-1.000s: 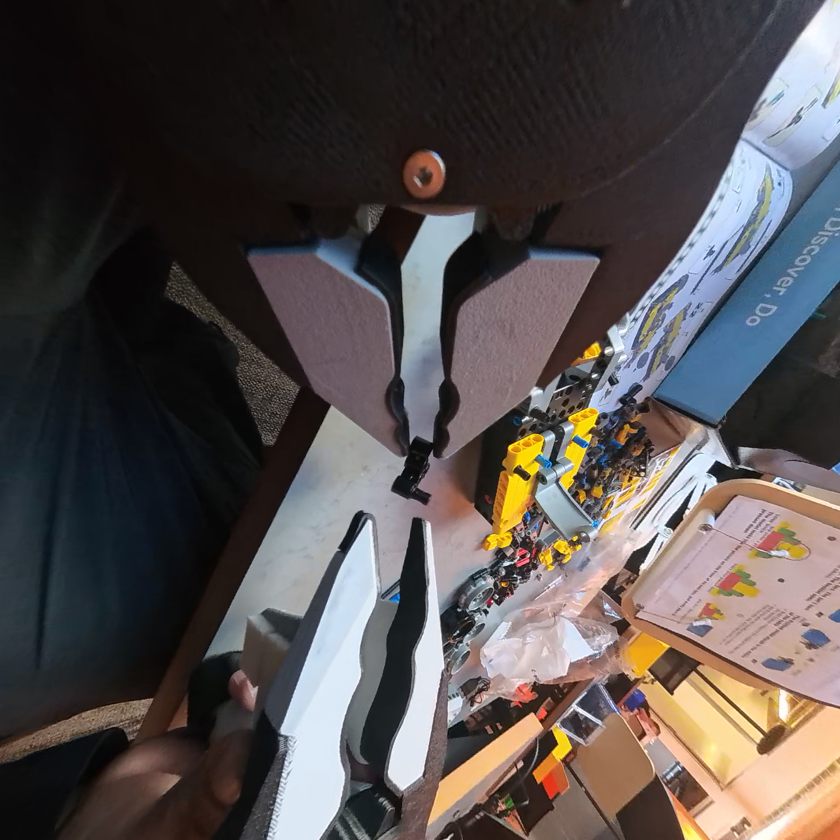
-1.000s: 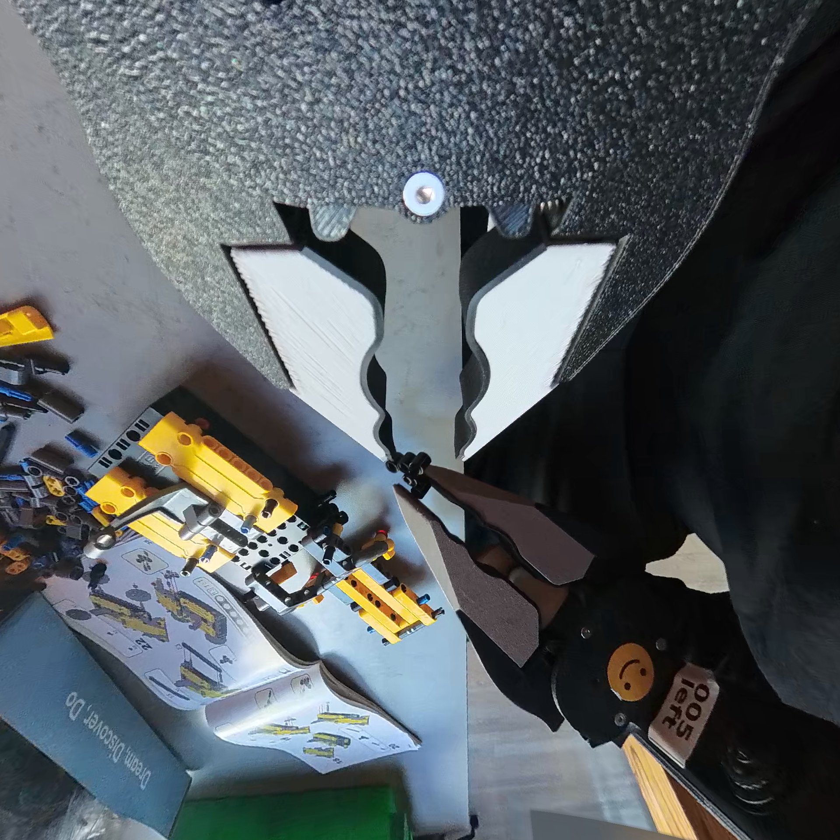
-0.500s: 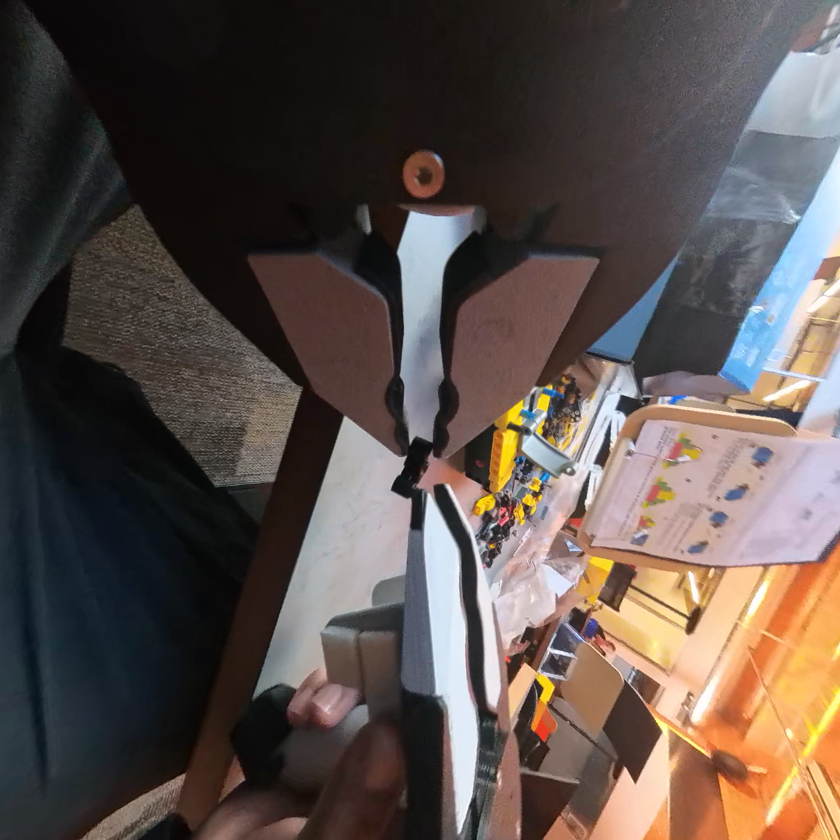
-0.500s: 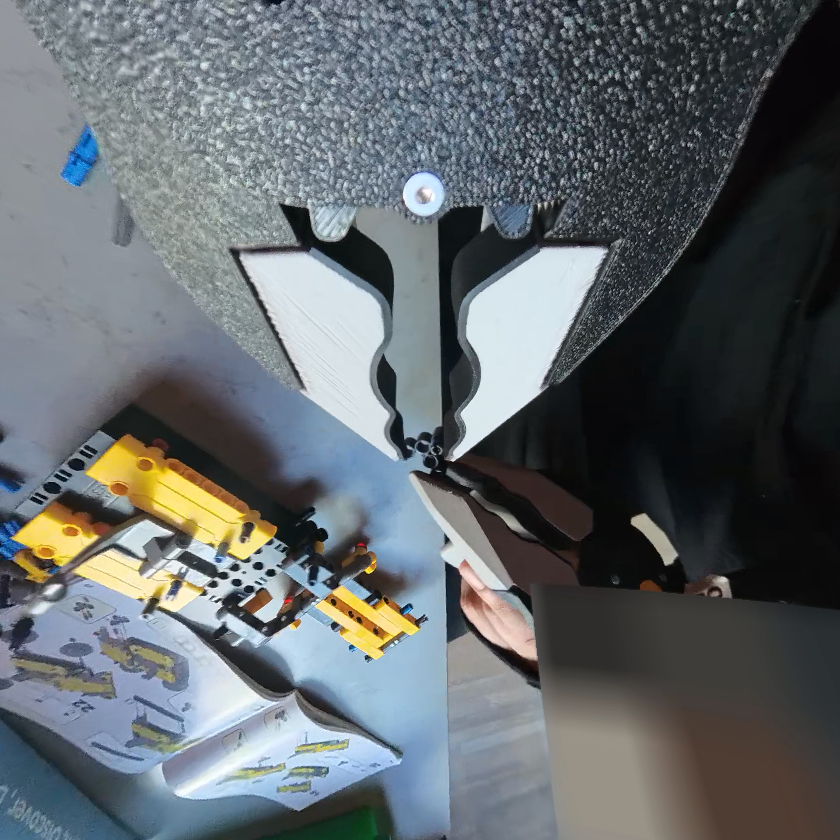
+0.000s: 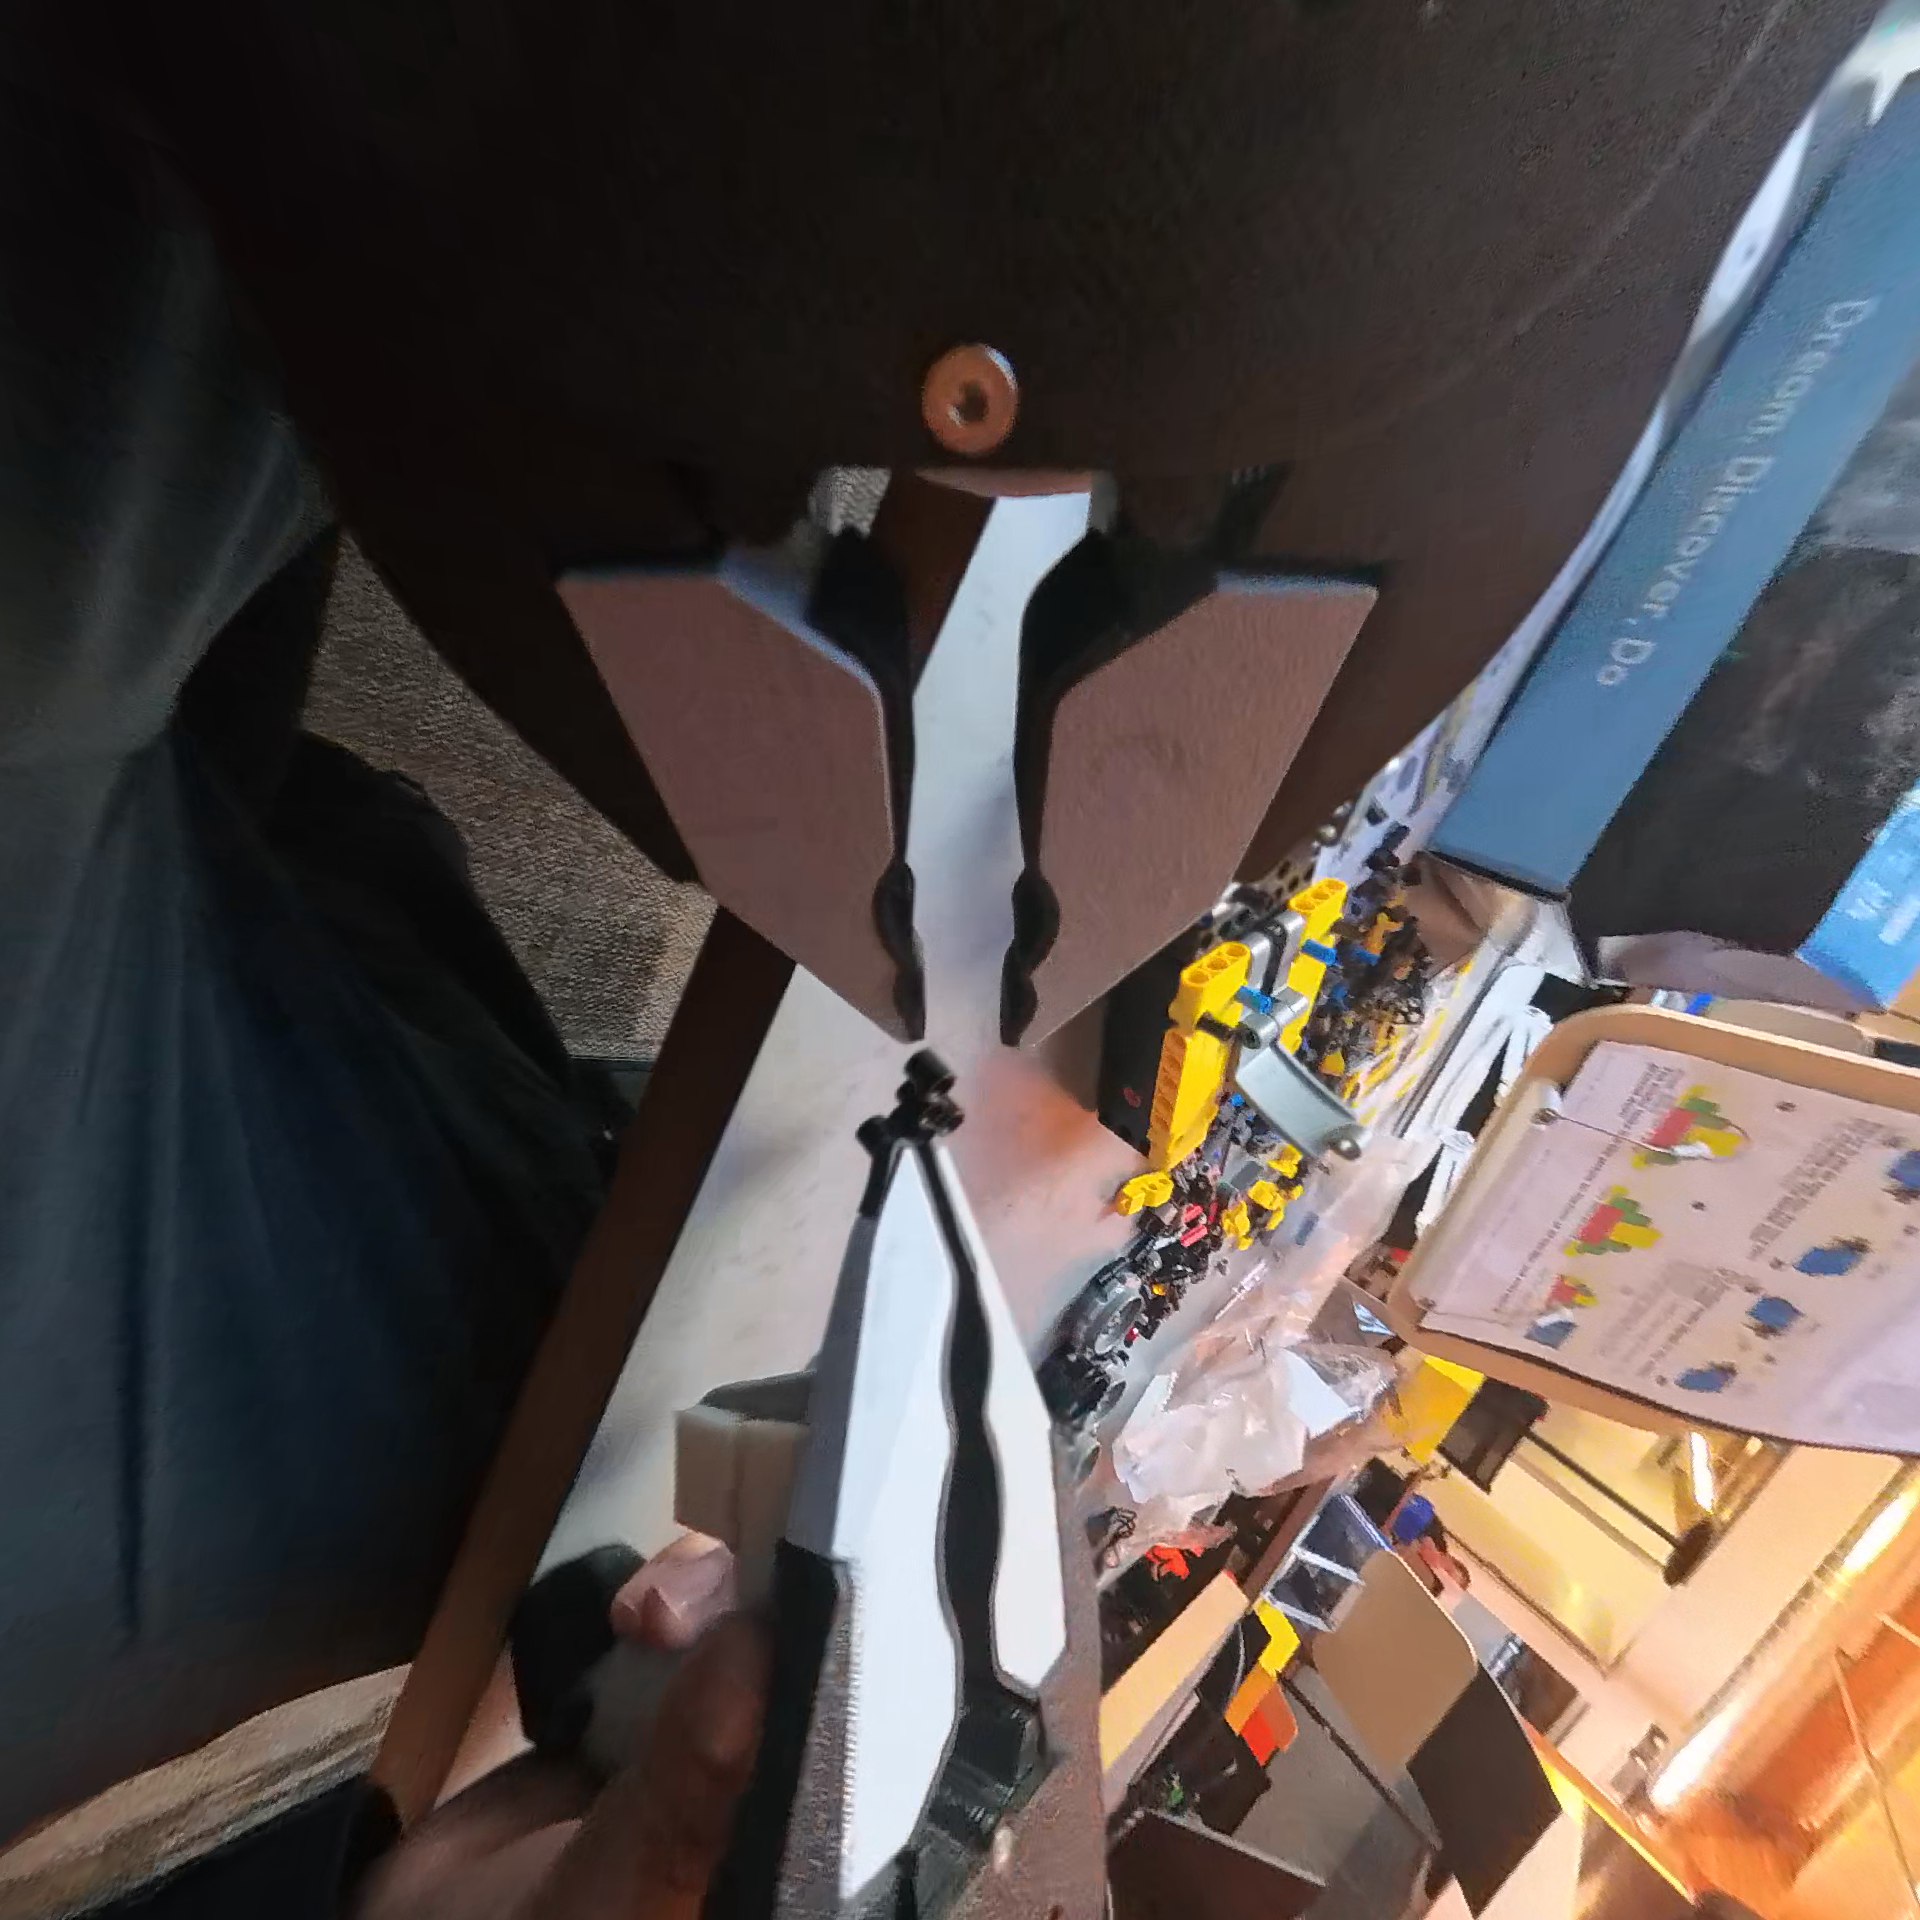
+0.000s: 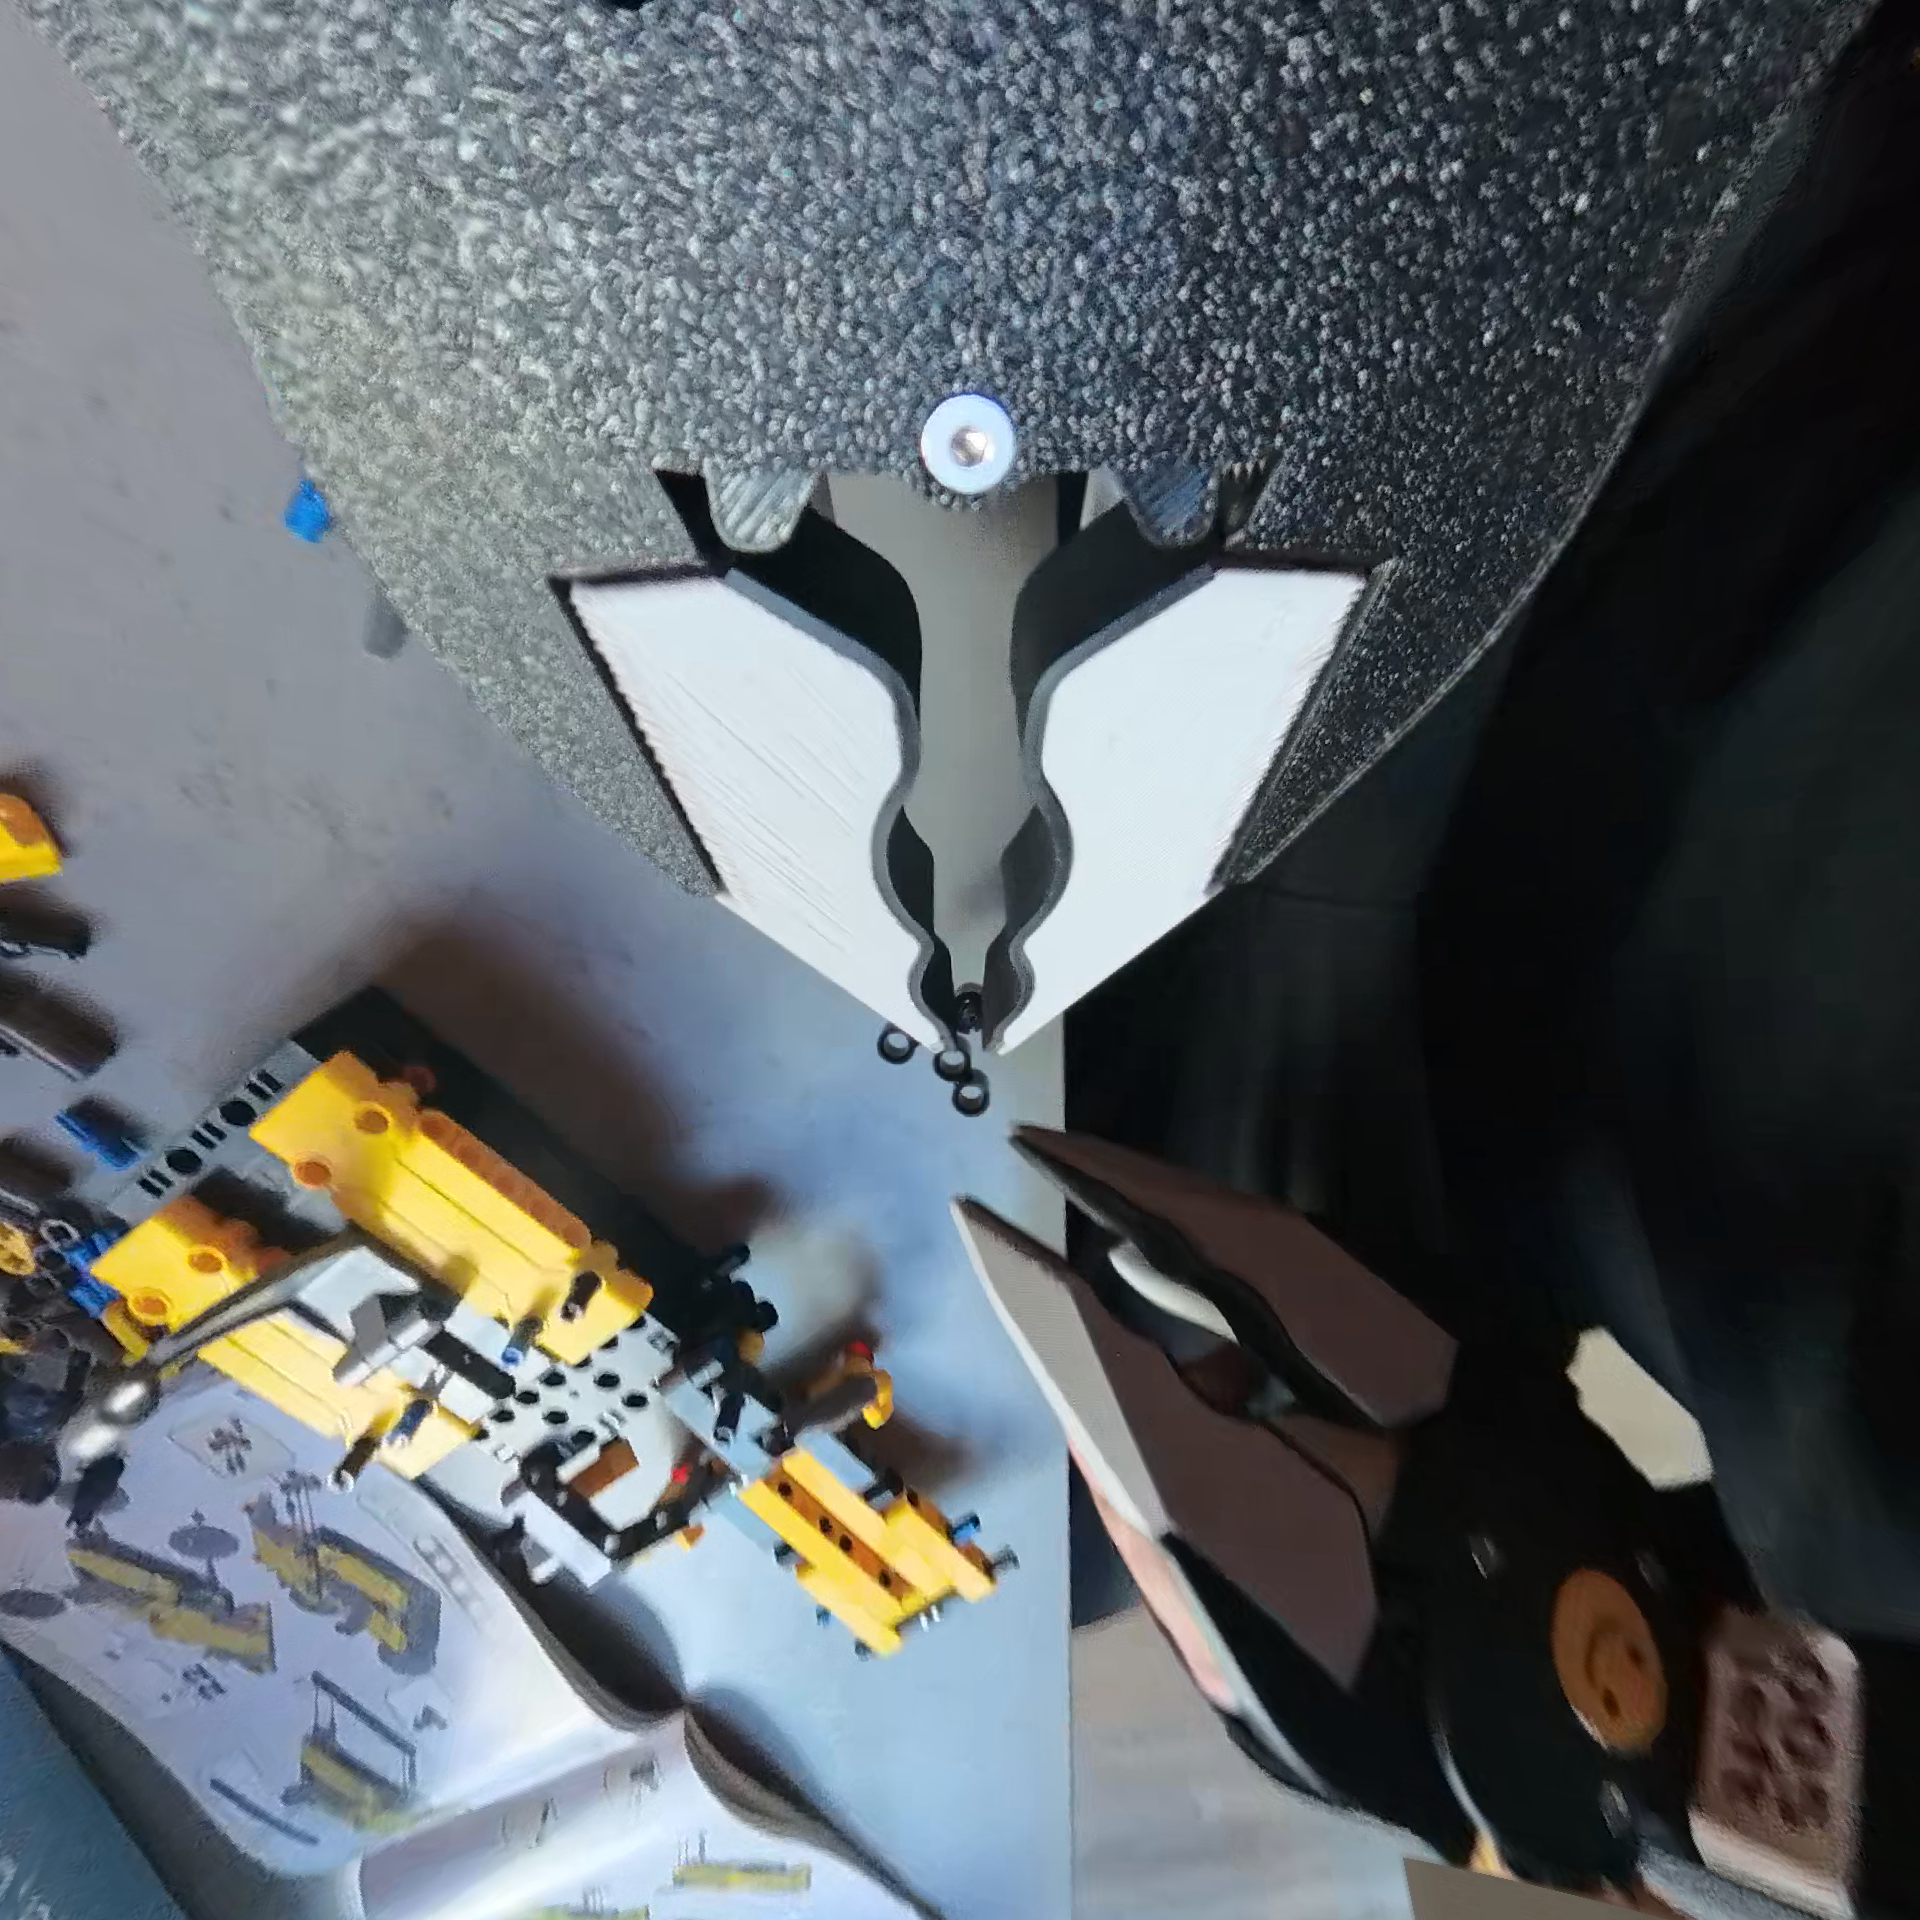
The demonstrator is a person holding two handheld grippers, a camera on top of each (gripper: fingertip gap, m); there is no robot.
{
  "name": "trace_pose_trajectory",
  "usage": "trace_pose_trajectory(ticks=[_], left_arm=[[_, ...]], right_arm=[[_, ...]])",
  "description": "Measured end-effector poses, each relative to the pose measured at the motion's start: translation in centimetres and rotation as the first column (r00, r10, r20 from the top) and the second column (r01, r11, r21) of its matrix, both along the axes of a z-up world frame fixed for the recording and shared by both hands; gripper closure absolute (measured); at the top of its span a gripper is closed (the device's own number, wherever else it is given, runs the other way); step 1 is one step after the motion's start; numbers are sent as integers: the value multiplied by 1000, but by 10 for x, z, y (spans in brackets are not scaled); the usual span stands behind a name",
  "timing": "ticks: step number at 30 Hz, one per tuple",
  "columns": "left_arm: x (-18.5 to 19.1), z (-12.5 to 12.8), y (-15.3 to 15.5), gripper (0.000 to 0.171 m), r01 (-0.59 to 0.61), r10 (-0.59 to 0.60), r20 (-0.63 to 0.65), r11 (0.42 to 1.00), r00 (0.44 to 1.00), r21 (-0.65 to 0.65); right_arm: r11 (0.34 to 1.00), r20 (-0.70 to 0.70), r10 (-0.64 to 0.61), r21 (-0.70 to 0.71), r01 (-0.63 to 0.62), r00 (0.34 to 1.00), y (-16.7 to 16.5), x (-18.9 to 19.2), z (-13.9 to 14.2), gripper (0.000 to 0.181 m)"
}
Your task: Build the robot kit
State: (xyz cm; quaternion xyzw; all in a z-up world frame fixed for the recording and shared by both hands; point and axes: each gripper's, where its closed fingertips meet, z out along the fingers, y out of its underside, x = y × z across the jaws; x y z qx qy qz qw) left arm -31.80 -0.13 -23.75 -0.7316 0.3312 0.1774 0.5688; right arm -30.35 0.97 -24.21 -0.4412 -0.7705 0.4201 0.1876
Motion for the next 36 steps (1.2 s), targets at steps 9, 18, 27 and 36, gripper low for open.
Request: trace_pose_trajectory(ticks=[9,18,27,36], left_arm=[[2,-3,-9,156,44,-25,236,996,971,-75],[4,-11,-5,151,68,-48,266,995,963,-68],[0,-10,-2,145,58,-34,308,996,951,-68],[-3,-8,-5,144,51,-19,349,995,937,-82]], right_arm=[[991,8,82,103,-82,997,14,11,-10,177],[984,35,127,125,-130,991,21,8,-16,175],[998,-63,59,-20,-61,996,34,8,11,161],[956,-32,-283,74,284,959,113,16,20,162]])
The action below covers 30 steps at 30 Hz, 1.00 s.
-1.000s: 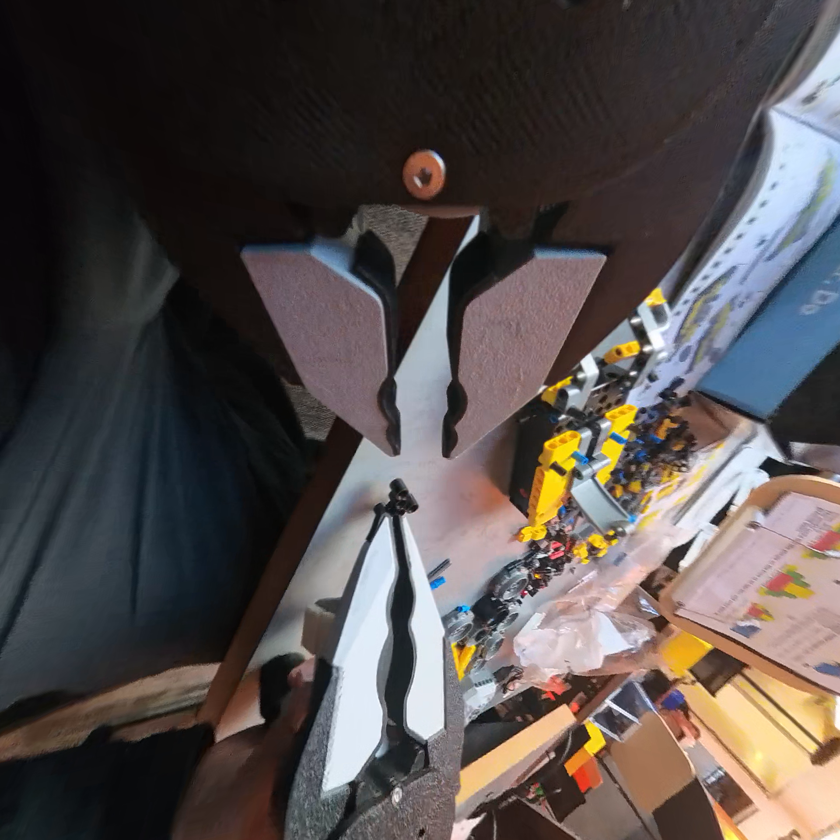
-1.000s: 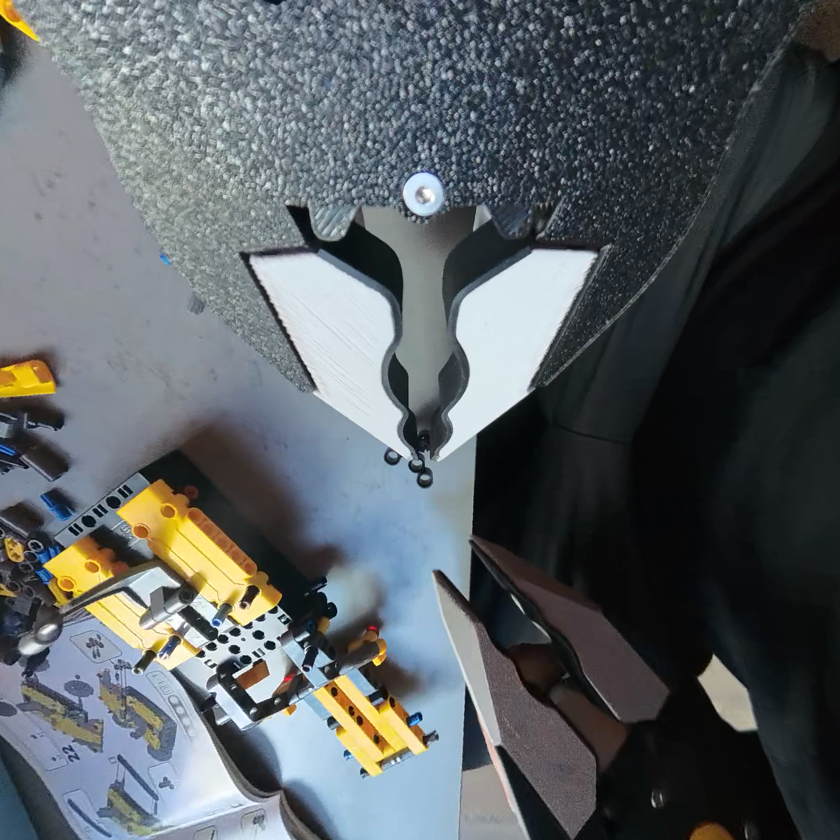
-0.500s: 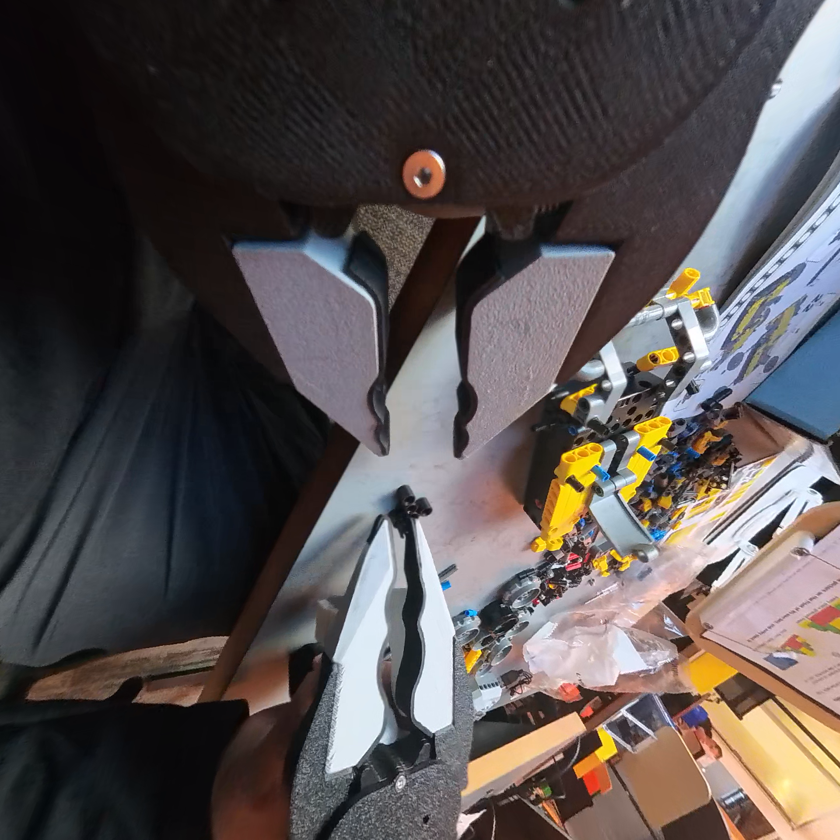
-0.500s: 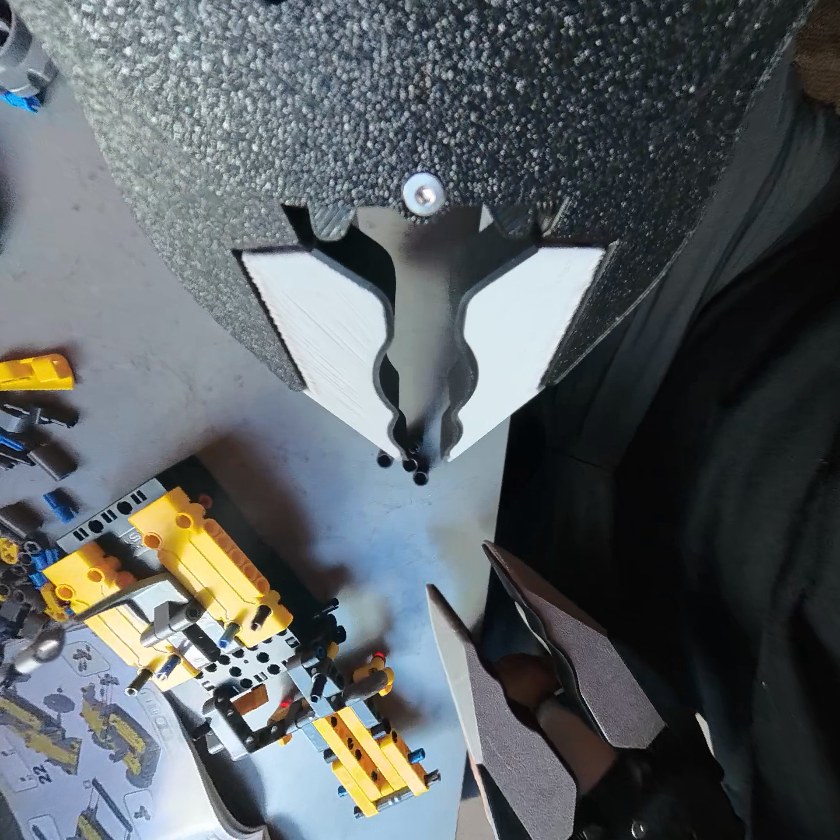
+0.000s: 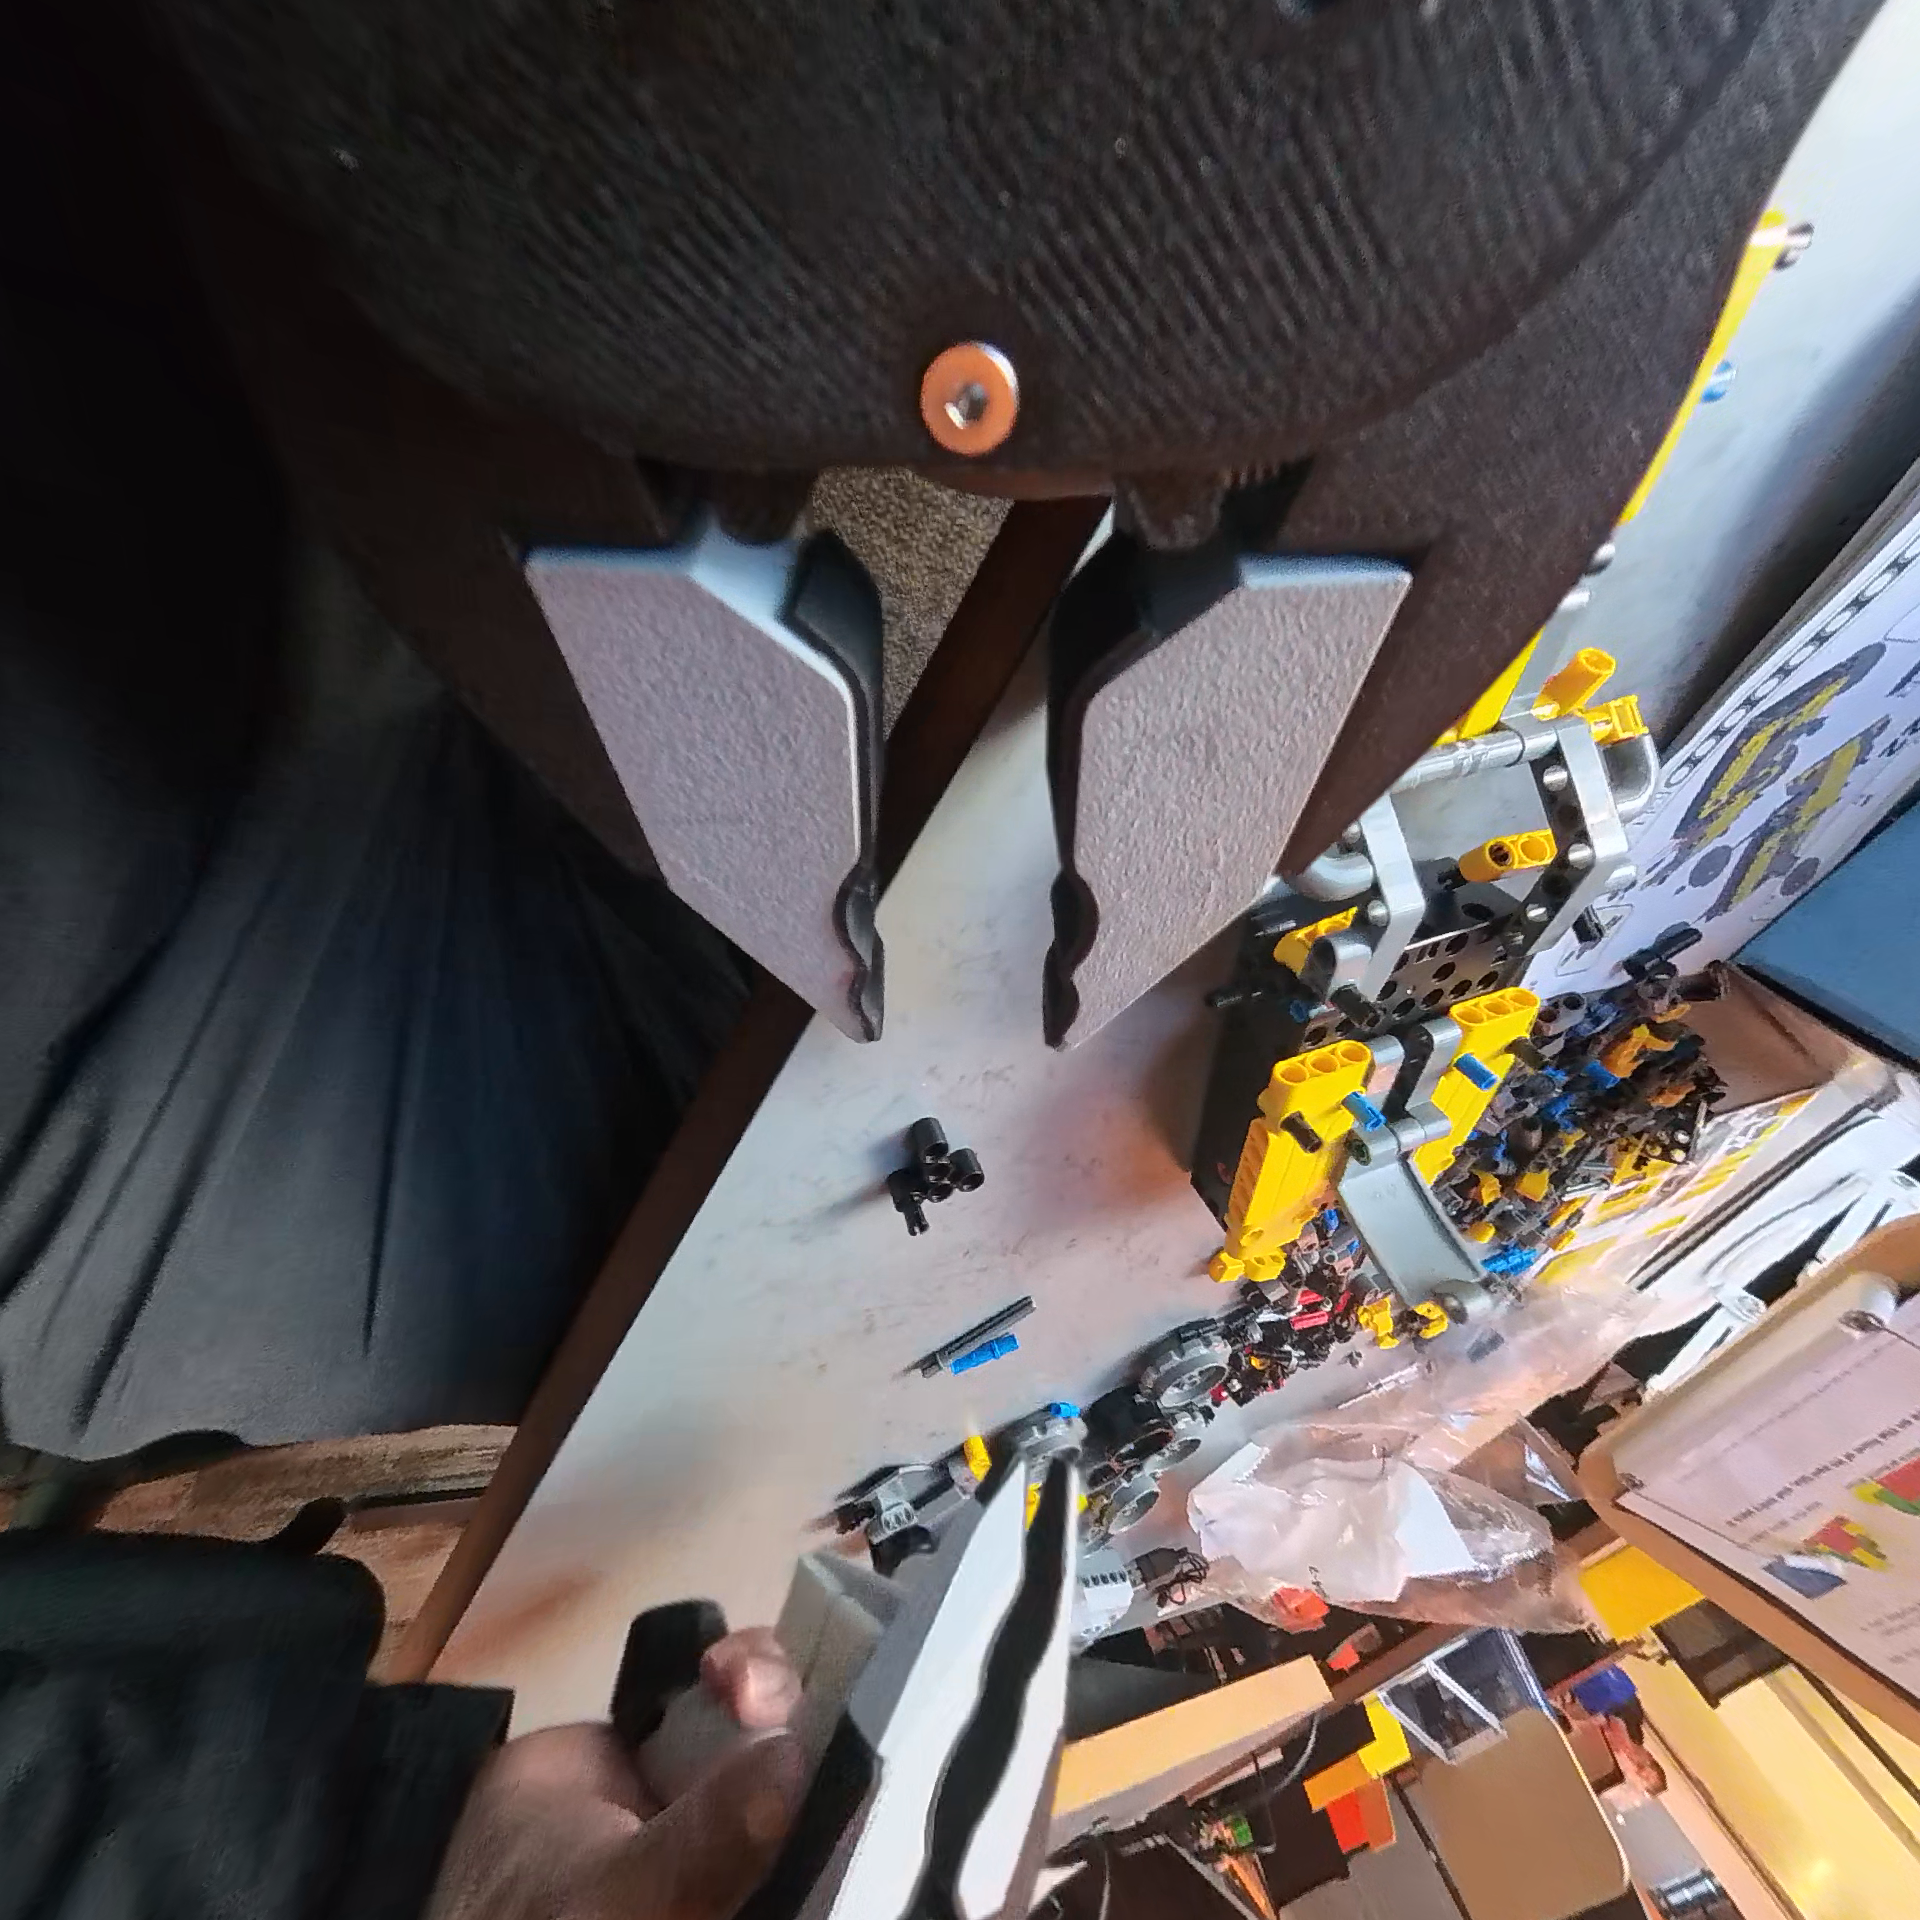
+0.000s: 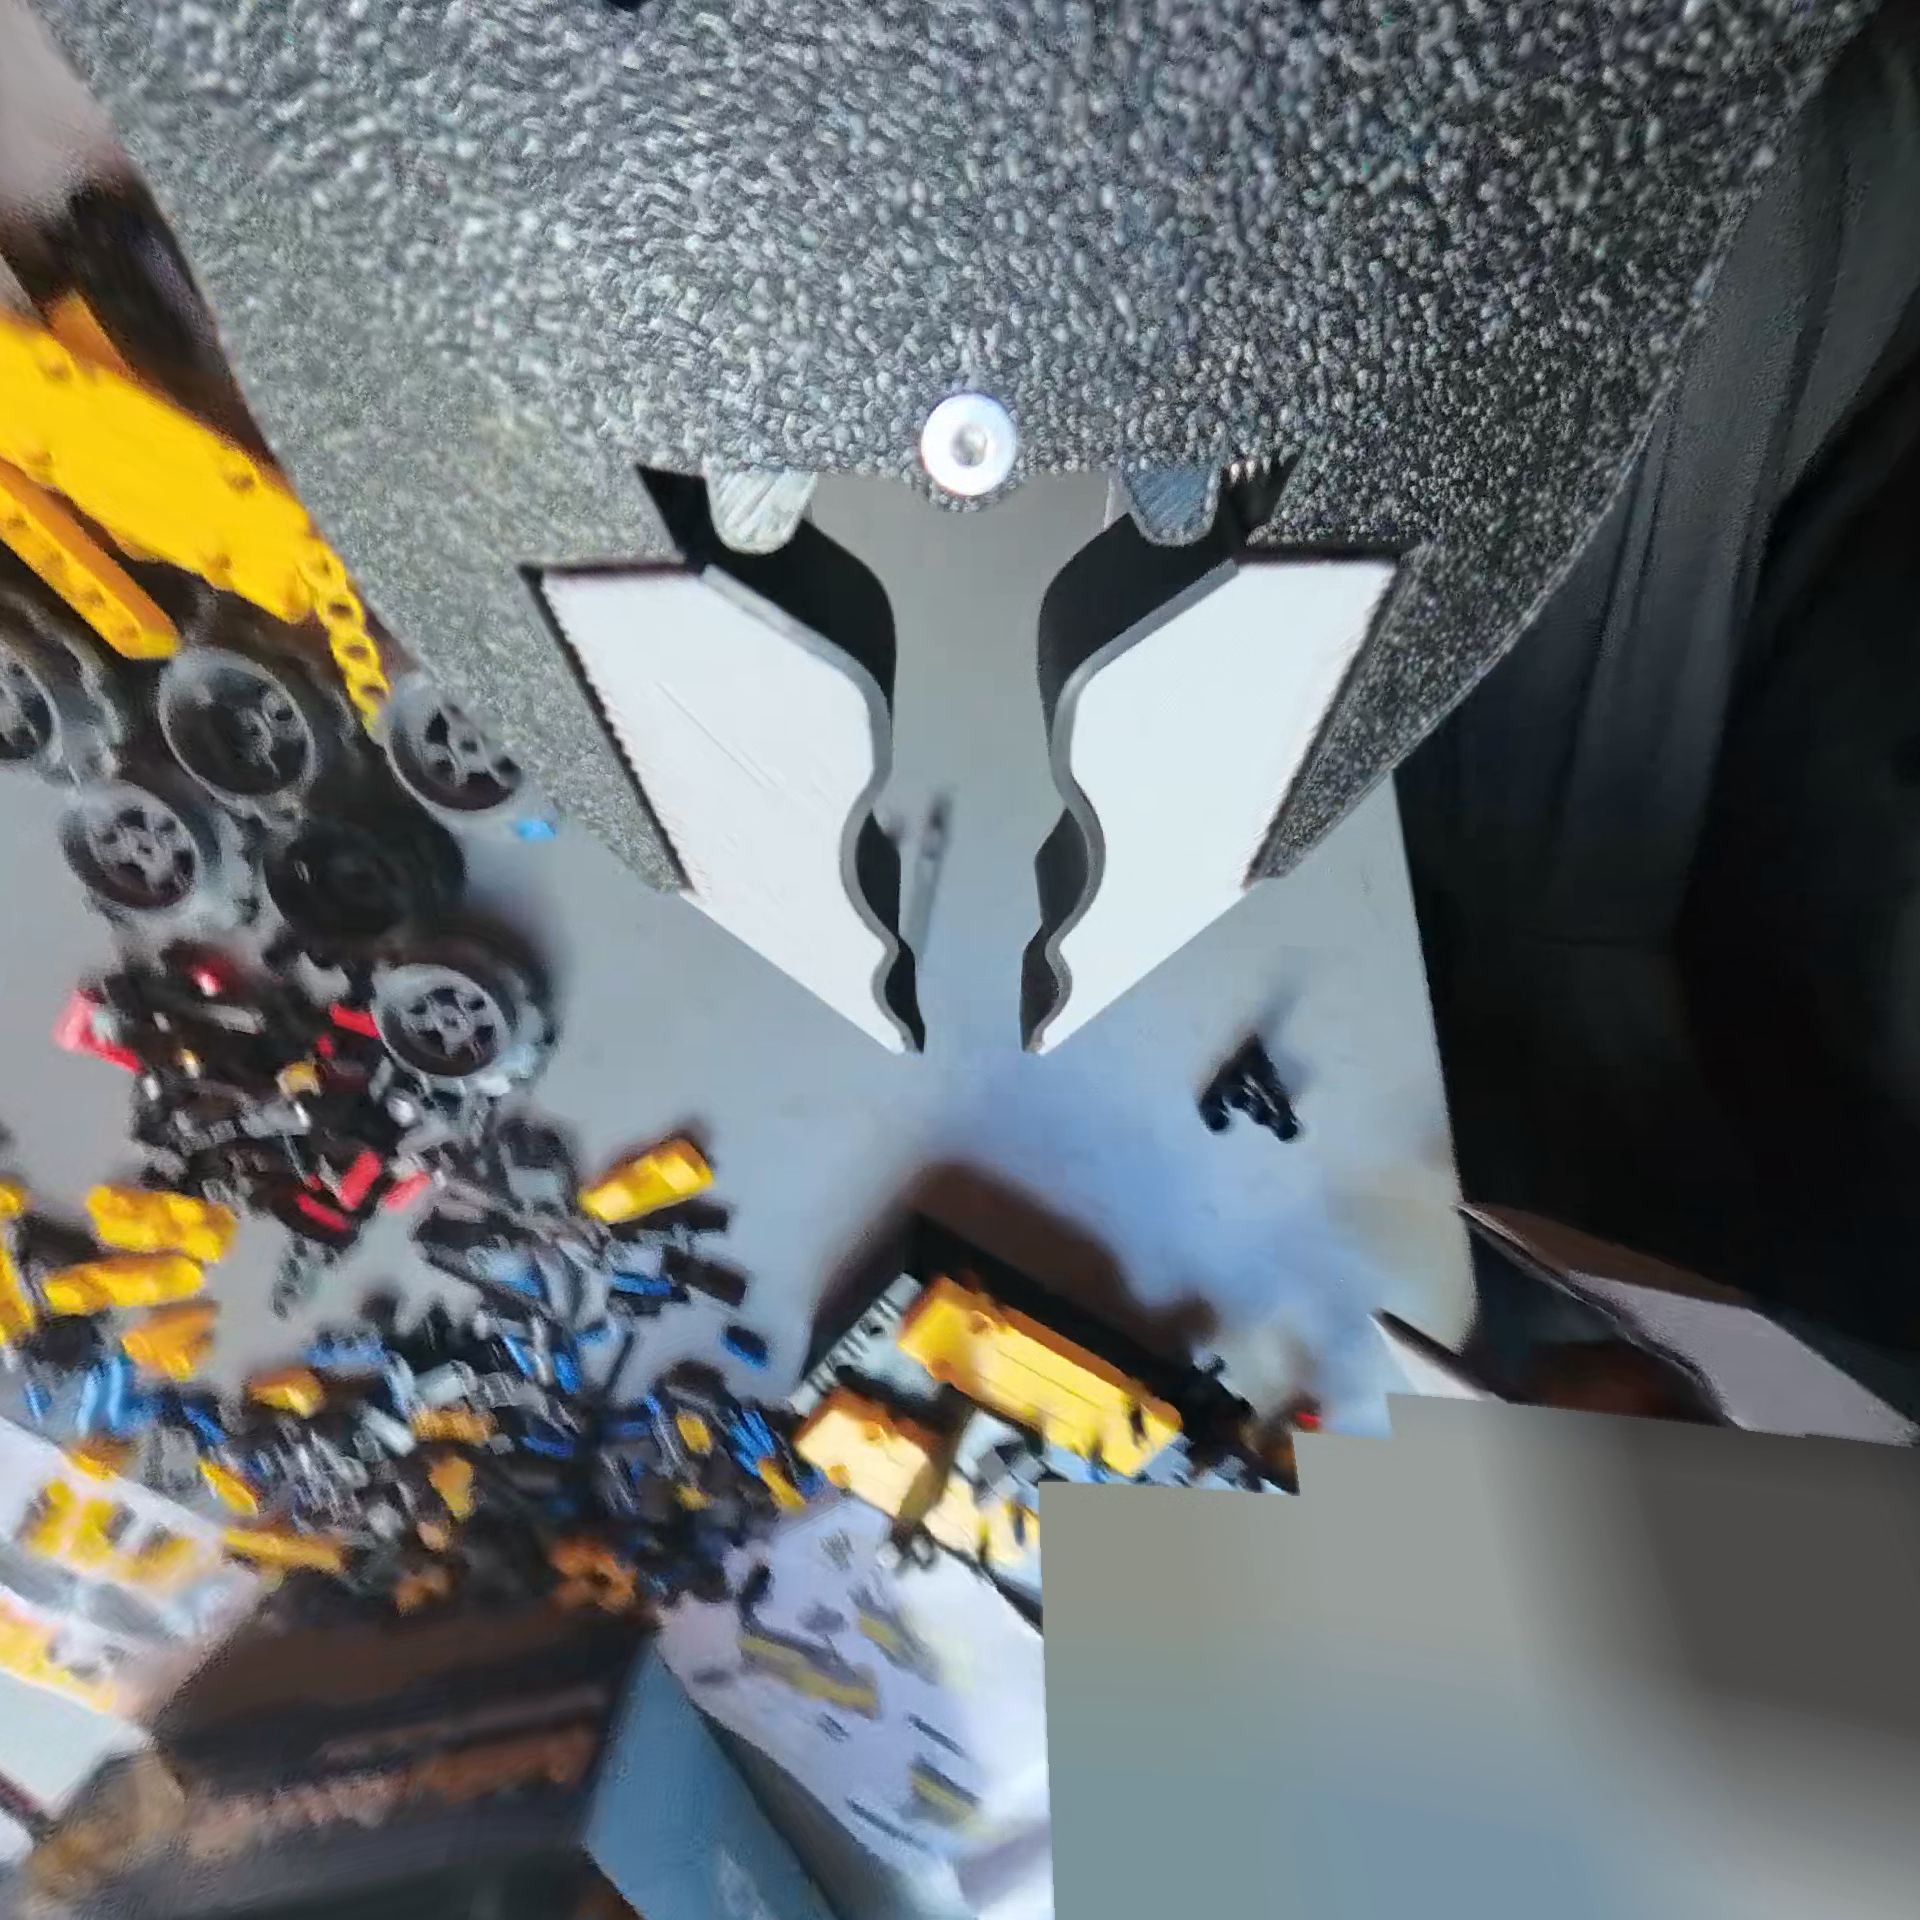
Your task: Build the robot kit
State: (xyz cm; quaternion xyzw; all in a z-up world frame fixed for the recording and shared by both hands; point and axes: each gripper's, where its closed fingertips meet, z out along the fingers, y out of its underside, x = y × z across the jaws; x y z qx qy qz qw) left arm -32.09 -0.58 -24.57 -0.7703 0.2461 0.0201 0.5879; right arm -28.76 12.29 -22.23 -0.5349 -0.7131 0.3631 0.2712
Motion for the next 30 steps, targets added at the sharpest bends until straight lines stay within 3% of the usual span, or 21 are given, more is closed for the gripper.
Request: trace_pose_trajectory(ticks=[7,13,24,26,30], left_arm=[[10,3,-1,144,15,-14,45,1000,999,-22],[13,4,-1,144,21,-20,47,999,999,-26],[18,4,-3,145,32,-30,52,998,998,-51],[18,5,-2,145,33,-29,69,998,997,-57],[12,18,6,145,7,-2,117,999,993,-51]], right_arm=[[995,153,-91,51,84,984,13,18,-32,165],[978,161,-203,-9,207,966,35,17,-29,170],[981,287,-182,-14,194,940,29,5,-45,177],[979,254,-191,-20,202,948,27,0,-38,177],[935,-5,-94,-343,86,996,-24,-28,19,177]])
